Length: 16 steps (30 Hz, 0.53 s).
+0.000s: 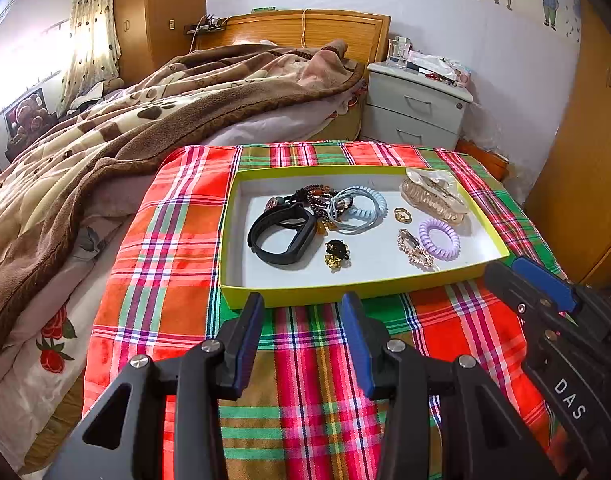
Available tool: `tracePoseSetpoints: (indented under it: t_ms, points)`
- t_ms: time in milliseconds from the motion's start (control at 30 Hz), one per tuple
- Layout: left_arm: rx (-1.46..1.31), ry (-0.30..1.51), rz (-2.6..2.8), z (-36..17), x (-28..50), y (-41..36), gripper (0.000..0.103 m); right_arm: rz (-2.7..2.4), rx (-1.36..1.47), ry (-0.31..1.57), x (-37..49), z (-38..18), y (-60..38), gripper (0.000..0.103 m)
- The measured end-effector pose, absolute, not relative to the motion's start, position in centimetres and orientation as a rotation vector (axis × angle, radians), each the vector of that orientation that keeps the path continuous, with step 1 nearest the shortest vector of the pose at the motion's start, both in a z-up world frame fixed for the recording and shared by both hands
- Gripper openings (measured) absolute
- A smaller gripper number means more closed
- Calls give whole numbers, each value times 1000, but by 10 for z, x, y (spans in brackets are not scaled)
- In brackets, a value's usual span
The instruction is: Organize jewelry
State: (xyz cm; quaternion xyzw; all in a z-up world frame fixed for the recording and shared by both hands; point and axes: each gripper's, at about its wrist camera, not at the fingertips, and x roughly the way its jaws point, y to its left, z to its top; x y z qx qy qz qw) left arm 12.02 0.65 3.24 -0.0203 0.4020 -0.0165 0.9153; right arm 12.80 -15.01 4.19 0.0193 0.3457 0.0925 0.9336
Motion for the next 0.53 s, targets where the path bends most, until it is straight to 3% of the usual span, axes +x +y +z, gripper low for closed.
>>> tracePoseSetpoints:
  t_ms: [533]
  points:
    - [-59, 863, -36, 27, 124, 12, 42, 165, 60, 702, 136, 42, -166, 34]
